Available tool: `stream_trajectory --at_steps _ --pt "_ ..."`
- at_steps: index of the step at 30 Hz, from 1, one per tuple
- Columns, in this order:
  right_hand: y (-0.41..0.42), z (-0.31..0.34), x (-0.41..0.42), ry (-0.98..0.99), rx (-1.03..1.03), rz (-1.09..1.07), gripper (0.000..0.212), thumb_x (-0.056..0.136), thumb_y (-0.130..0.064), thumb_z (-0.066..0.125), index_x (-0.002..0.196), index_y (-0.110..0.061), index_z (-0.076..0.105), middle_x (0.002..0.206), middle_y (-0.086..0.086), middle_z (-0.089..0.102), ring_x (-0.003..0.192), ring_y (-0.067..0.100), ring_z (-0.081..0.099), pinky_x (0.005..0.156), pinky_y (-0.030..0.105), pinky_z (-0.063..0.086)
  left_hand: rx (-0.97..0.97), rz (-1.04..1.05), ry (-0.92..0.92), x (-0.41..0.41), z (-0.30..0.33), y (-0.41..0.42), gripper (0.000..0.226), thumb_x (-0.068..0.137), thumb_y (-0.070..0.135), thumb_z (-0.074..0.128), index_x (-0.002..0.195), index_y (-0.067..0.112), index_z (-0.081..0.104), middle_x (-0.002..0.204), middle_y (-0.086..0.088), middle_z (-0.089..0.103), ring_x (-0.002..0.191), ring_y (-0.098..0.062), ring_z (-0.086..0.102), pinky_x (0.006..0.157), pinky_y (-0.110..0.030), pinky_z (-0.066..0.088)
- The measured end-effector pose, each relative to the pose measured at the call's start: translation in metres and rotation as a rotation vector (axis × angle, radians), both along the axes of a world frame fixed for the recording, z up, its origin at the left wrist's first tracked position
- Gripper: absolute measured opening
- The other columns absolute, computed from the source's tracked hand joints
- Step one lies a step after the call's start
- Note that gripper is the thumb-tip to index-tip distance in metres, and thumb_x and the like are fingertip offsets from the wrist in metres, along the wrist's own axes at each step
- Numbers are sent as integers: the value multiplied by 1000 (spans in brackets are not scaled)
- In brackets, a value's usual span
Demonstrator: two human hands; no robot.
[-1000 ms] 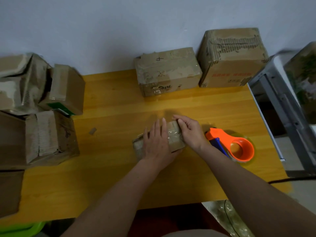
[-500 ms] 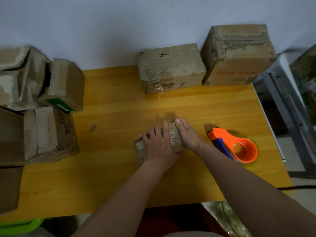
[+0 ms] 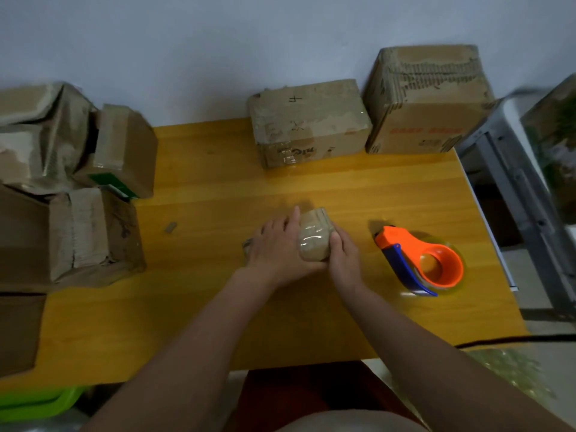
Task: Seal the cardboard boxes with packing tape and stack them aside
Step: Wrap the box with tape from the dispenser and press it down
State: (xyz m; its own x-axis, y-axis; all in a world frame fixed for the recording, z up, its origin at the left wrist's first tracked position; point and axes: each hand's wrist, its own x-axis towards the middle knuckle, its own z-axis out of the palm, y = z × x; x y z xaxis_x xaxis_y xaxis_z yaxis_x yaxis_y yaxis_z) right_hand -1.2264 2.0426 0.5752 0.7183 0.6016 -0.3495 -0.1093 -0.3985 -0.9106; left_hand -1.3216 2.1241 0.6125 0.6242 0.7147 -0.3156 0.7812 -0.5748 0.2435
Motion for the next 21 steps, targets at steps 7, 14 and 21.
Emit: stream_trajectory --at_steps 7,14,21 --pt "16 14 -5 242 10 -344 30 99 -34 44 87 -15 64 77 -5 59 73 11 53 61 22 41 -464 829 -803 -43 -28 -17 62 99 32 51 153 24 21 153 -3 33 136 -18 36 100 -24 31" --pt "26 8 -14 353 29 -503 27 98 -33 43 82 -20 60 79 -4 56 74 12 51 60 25 41 -670 1140 -953 -35 -32 -17 50 103 41 38 151 28 29 152 0 36 133 -21 39 108 -35 34" --pt "2 11 13 -250 -107 134 37 103 -22 34 133 -7 51 133 10 53 128 24 45 106 33 34 -597 1298 -664 -34 -28 -23 67 99 60 23 146 15 39 151 -11 38 137 -32 35 109 -45 30"
